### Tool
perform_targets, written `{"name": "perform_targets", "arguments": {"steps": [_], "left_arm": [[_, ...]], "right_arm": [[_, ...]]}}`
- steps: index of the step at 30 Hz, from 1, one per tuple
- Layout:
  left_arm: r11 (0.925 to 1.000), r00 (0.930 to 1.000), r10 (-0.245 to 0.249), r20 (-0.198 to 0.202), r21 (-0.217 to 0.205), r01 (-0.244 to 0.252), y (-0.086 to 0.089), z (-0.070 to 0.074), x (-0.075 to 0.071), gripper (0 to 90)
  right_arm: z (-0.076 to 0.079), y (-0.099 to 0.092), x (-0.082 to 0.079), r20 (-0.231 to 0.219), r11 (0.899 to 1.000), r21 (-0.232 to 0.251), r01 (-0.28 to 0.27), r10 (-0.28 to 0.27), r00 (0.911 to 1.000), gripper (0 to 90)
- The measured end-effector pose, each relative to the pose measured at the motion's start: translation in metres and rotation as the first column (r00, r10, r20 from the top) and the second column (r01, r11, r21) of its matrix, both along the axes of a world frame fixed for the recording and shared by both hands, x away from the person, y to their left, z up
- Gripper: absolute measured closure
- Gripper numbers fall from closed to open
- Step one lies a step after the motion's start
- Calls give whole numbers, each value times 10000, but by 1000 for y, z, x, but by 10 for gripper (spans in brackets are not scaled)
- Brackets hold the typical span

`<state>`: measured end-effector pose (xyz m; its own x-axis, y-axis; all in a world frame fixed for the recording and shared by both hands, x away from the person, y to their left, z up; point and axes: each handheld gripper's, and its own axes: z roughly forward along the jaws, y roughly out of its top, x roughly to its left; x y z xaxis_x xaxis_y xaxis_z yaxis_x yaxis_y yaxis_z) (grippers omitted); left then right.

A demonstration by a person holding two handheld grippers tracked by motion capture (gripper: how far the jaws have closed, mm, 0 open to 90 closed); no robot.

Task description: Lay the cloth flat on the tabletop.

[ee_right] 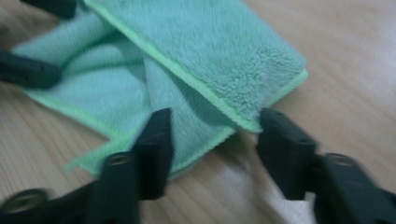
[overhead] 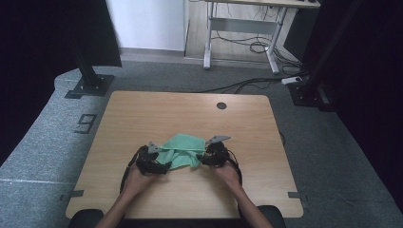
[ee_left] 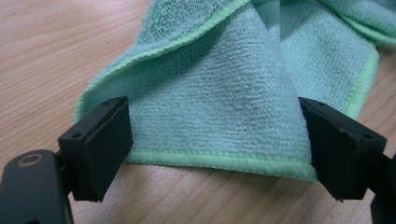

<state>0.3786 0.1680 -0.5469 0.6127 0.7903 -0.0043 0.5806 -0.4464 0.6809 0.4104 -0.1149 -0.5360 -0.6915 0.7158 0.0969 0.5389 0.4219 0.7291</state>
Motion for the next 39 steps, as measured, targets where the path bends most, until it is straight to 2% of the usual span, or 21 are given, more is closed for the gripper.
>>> {"name": "perform_targets", "arguments": {"steps": [3, 5, 6, 9, 11, 12, 17, 21, 22, 24, 25, 27, 29, 33, 36, 39], "left_arm": [[10000, 10000, -42, 14, -15, 42, 0, 0, 0, 133], [10000, 10000, -36, 6, -16, 36, 0, 0, 0, 134], [10000, 10000, -36, 0, -9, 36, 0, 0, 0, 134], [9999, 9999, -134, -58, 42, 134, 1, 1, 0, 135], [9999, 9999, -154, -64, 49, 154, 1, 1, 0, 137], [9994, 9994, -322, -155, 126, 324, 1, 2, -1, 139], [9972, 9969, -699, -357, 237, 708, 0, 4, -3, 143], [9953, 9947, -915, -462, 270, 928, 2, 5, -3, 145], [9953, 9946, -924, -469, 232, 936, 3, 5, -3, 147], [9957, 9947, -903, -493, 167, 912, 3, 6, -3, 147], [9961, 9948, -881, -518, 47, 884, 4, 6, -2, 147], [9961, 9948, -858, -550, -260, 845, 6, 10, -2, 150], [9951, 9951, -878, -461, -493, 856, 9, 16, -2, 153], [9920, 9948, -1008, -169, -775, 992, 15, 31, -1, 165], [9924, 9959, -900, 37, -835, 900, 17, 39, 3, 179], [9939, 9962, -840, 211, -694, 853, 16, 46, 12, 211]], "right_arm": [[-2, 0, -1, -302, 9995, -256, -162, 155, 9994, 701], [-1, -1, -3, -239, 9991, -364, -236, 228, 9995, 808], [1, -1, -4, -197, 9988, -454, -176, 167, 9997, 831], [12, -5, -5, 240, 9976, -685, 86, -70, 9997, 845], [16, -8, -4, 361, 9976, -662, 178, -154, 9992, 845], [27, -16, 0, 529, 9976, -576, 382, -352, 9980, 845], [49, -30, 12, 878, 9965, -369, 749, -714, 9936, 842], [62, -38, 22, 1072, 9950, -165, 984, -961, 9896, 817], [63, -39, 25, 1076, 9942, -200, 1058, -1031, 9888, 787], [60, -40, 30, 984, 9934, -310, 1104, -1068, 9894, 656], [58, -40, 32, 975, 9921, -422, 1185, -1140, 9887, 613], [51, -42, 32, 792, 9923, -289, 1208, -1182, 9898, 548], [46, -45, 29, 544, 9931, 4, 1170, -1168, 9917, 520], [40, -50, 15, 327, 9952, 185, 958, -963, 9948, 487], [36, -54, 6, 166, 9969, 242, 749, -754, 9970, 473], [33, -56, -2, 120, 9982, 189, 578, -580, 9982, 465]]}}
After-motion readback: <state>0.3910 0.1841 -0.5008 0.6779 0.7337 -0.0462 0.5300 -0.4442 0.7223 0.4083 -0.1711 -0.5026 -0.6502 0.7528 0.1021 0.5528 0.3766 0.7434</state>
